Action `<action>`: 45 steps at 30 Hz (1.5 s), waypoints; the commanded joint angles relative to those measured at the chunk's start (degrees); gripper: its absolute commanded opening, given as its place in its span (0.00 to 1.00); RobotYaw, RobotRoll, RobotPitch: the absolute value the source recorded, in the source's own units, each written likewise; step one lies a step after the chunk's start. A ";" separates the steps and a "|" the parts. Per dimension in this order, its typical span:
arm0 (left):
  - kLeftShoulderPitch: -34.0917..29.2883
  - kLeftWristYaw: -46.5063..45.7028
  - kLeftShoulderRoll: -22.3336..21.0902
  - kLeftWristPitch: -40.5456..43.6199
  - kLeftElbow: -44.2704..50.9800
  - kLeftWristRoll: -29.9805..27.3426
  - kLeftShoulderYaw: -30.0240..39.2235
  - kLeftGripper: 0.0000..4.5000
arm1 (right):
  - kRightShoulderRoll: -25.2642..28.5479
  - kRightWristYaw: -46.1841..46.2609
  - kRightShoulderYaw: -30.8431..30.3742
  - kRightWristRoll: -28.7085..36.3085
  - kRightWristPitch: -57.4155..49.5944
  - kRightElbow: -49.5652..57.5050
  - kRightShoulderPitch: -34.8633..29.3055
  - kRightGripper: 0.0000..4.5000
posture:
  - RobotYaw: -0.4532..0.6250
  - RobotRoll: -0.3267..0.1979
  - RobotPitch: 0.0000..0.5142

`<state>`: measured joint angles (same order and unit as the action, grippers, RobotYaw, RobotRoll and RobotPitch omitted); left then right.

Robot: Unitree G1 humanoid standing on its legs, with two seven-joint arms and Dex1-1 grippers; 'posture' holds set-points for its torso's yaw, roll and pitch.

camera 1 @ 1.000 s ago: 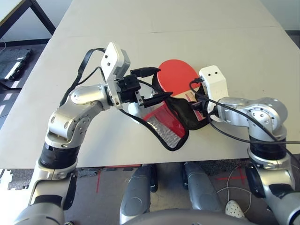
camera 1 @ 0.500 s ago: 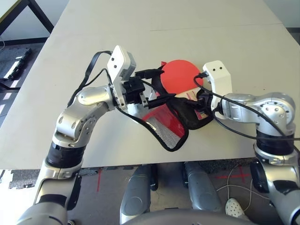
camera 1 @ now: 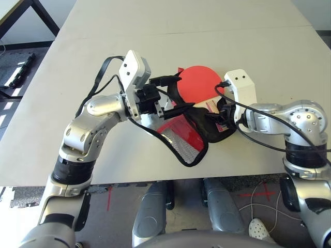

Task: Store the ping-pong paddle in its case and zip it.

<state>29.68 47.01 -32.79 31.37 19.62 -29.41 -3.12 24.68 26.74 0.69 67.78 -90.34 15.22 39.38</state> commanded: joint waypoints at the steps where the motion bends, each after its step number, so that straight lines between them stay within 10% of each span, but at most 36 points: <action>1: -0.75 0.11 0.03 0.15 0.78 0.30 -0.59 1.00 | 1.25 -1.22 -1.71 -0.09 -2.16 2.02 -0.66 0.28 | 0.36 0.62 0.50; 17: -0.98 0.30 0.07 -0.11 0.63 0.72 -0.78 1.00 | 1.38 -4.17 -0.39 -0.42 -2.16 3.27 -0.72 0.25 | 0.36 0.62 0.49; 27: -0.70 0.54 0.51 -0.49 -0.18 1.00 -1.32 1.00 | 8.41 -7.48 3.18 6.91 -2.16 7.16 -1.60 1.00 | 0.34 0.62 0.49; 31: -0.41 0.83 0.03 -0.51 -0.71 0.65 -0.27 1.00 | 18.66 -16.15 5.15 8.91 -2.16 8.51 -1.06 1.00 | 0.34 0.62 0.50; 39: 2.94 4.66 -10.27 5.09 3.07 -6.05 9.00 1.00 | 39.55 -55.91 -0.77 -14.16 28.16 10.09 -9.30 1.00 | 0.37 0.62 0.48; 45: -0.67 10.88 -23.57 7.64 1.45 -8.38 17.40 1.00 | 41.64 -75.05 -4.05 -26.59 44.83 2.27 -12.10 1.00 | 0.44 0.62 0.47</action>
<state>30.73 55.89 -54.45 38.10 21.43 -36.98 11.78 66.20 -44.59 -1.90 44.10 -49.14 18.84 27.71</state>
